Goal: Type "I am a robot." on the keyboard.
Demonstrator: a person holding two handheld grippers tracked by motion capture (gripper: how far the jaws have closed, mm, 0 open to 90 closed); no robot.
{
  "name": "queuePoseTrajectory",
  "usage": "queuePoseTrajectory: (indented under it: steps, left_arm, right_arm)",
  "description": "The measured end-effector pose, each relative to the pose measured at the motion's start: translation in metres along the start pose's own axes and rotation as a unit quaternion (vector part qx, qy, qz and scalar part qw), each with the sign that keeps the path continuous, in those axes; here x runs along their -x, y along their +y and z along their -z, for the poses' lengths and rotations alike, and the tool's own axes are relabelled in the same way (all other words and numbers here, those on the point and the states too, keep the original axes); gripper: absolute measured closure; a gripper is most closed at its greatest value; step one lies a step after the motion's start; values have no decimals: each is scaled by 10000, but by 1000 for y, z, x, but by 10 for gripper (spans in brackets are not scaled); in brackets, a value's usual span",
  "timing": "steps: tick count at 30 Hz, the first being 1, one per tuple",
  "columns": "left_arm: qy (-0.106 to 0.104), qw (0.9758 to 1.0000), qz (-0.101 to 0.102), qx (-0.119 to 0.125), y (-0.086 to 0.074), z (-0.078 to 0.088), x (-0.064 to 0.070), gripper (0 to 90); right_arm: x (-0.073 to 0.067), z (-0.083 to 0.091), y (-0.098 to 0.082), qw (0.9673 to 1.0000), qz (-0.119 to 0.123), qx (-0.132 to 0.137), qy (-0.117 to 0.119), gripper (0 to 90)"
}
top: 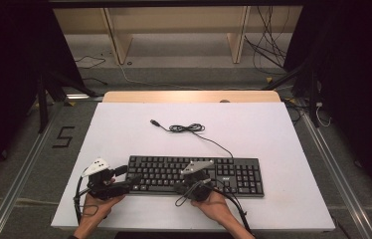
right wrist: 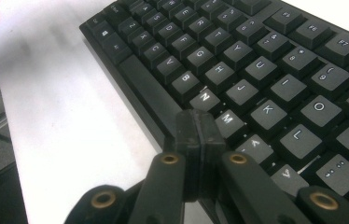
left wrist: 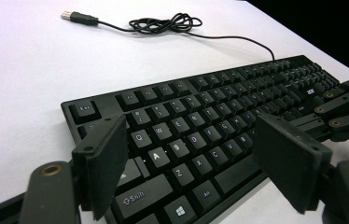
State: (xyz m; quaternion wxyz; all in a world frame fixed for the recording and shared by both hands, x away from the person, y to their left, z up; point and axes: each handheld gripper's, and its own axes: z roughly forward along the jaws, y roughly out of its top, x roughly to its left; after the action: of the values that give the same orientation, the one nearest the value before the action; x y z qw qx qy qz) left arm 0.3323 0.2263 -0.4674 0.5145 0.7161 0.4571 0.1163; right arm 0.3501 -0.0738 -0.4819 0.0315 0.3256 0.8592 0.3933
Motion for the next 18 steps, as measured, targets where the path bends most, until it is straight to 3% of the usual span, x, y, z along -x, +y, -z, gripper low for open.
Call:
queuePoseTrajectory:
  steps: [8, 18]
  left_arm:
    - [-1, 10000, -12, -23, 0, -1, 0, 264]
    - [-51, 10000, 59, -44, 1, -4, 0, 267]
  right_arm:
    - [0, 1, 0, 9999, -105, 17, 39, 900]
    - [6, 12, 2, 9991, -276, 286, 165, 798]
